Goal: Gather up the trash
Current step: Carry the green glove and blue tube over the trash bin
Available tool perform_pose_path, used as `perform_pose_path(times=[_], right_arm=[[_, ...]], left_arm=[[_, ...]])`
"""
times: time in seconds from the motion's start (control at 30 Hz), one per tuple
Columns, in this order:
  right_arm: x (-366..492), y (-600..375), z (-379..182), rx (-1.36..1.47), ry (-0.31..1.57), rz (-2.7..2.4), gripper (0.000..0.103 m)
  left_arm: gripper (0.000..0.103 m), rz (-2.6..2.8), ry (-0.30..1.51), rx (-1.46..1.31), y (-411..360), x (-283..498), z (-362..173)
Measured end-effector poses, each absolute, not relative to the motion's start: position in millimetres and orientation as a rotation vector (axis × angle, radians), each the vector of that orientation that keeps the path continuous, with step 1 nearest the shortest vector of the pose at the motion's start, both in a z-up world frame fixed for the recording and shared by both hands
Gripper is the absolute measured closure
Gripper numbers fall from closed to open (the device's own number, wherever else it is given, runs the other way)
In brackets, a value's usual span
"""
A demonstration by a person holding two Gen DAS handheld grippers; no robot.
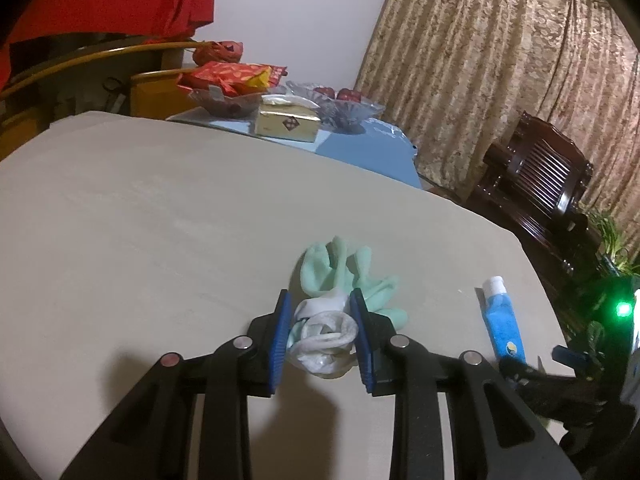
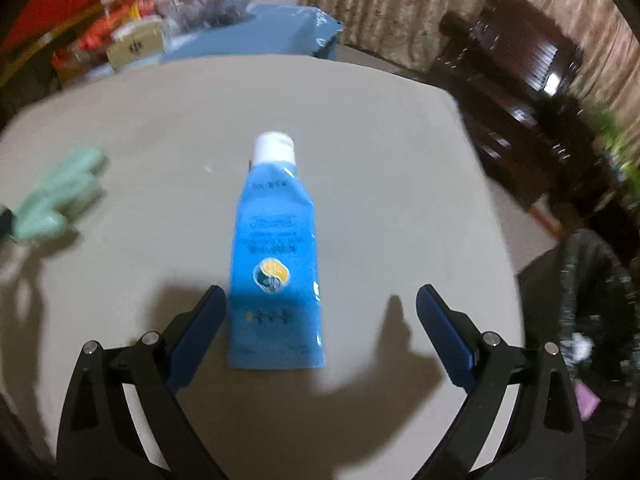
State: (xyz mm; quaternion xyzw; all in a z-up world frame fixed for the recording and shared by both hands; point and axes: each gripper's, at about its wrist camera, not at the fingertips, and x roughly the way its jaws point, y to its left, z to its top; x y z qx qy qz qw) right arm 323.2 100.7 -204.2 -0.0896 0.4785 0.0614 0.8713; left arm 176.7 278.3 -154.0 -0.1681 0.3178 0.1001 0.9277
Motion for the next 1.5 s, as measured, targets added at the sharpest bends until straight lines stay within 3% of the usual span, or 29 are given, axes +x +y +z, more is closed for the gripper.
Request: perform_pose_path(times=[0.27,0.37,0.53,0.73,1.5], right_arm=[[358.4,104.8,-204.0,-0.115,0.955,0.244,0.01],[369.5,109.2,-212.0,-0.108,0.968,0.247,0.021],[379.1,118.6,-213.3,-0.11,0.939,0.242,0.023],[379.2,116.0,-210.7,-0.132,0.937,0.256,0.061],[288.6,58.9,-117.8,-0.004,0.954,0.476,0.063]], left_arm=[[0.073,0.21,0.646,-0.323,272.1,184.2,-152.0],[0.073,0.215,0.649,-0.326,272.8,187.4,-152.1],[0.073,0.204,0.652,-0.313,266.9,189.4,-150.5],[0.073,0.194,0.657,-0.31,261.4,188.6,-149.1],[0.073,0.109,0.614,-0.228,186.8,162.0,-90.7]])
